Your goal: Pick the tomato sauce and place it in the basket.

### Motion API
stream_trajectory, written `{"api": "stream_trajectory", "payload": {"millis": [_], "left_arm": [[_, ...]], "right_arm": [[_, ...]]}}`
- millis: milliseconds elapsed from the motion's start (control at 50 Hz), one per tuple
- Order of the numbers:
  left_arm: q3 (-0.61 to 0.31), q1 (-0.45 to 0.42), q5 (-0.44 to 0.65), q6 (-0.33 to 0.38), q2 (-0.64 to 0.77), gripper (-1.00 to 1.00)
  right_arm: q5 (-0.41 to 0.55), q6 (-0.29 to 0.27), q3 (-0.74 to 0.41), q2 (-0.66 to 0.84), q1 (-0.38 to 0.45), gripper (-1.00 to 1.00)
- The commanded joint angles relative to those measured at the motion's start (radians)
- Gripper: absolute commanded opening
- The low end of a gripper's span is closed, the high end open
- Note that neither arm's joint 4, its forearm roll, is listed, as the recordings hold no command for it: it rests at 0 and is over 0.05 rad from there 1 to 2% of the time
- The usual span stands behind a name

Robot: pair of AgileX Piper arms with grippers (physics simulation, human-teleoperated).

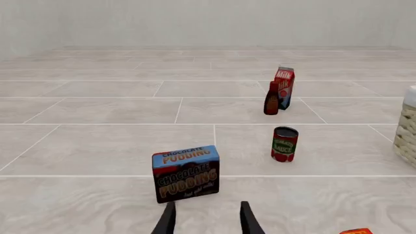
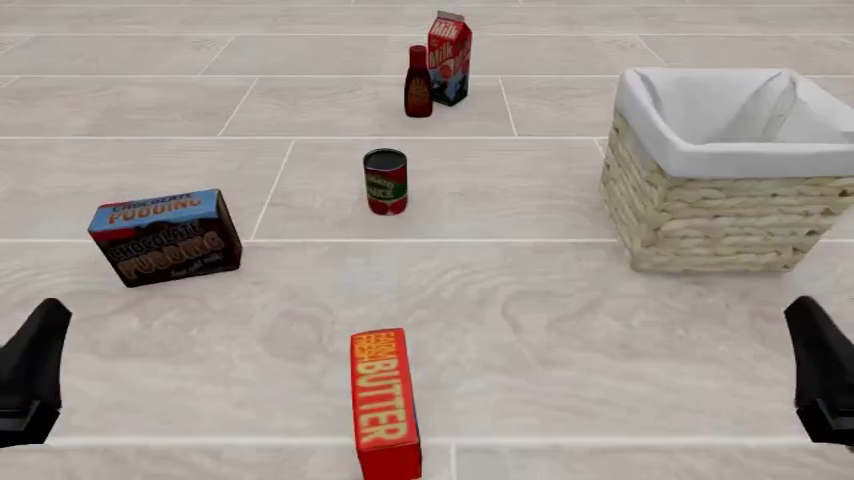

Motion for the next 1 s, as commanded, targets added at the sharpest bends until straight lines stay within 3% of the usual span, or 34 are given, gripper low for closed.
{"api": "stream_trajectory", "payload": {"millis": [20, 540, 660, 740, 860, 1000], "left_arm": [[0.0, 0.0, 0.0, 0.0, 0.0, 1.0], [0.0, 0.0, 0.0, 0.0, 0.0, 1.0], [0.0, 0.0, 0.0, 0.0, 0.0, 1.0], [0.0, 0.0, 0.0, 0.0, 0.0, 1.0], [0.0, 0.0, 0.0, 0.0, 0.0, 1.0], [0.0, 0.0, 0.0, 0.0, 0.0, 1.0]], "right_arm": [[0.023, -0.013, -0.014, 0.0, 0.014, 1.0], [0.06, -0.052, -0.098, 0.042, 0.062, 1.0], [-0.07, -0.088, -0.156, 0.273, 0.118, 1.0], [-0.113, -0.065, -0.224, 0.42, 0.165, 1.0], [-0.139, -0.075, -0.279, 0.49, 0.213, 1.0], [-0.237, -0.104, -0.314, 0.643, 0.275, 1.0]]}}
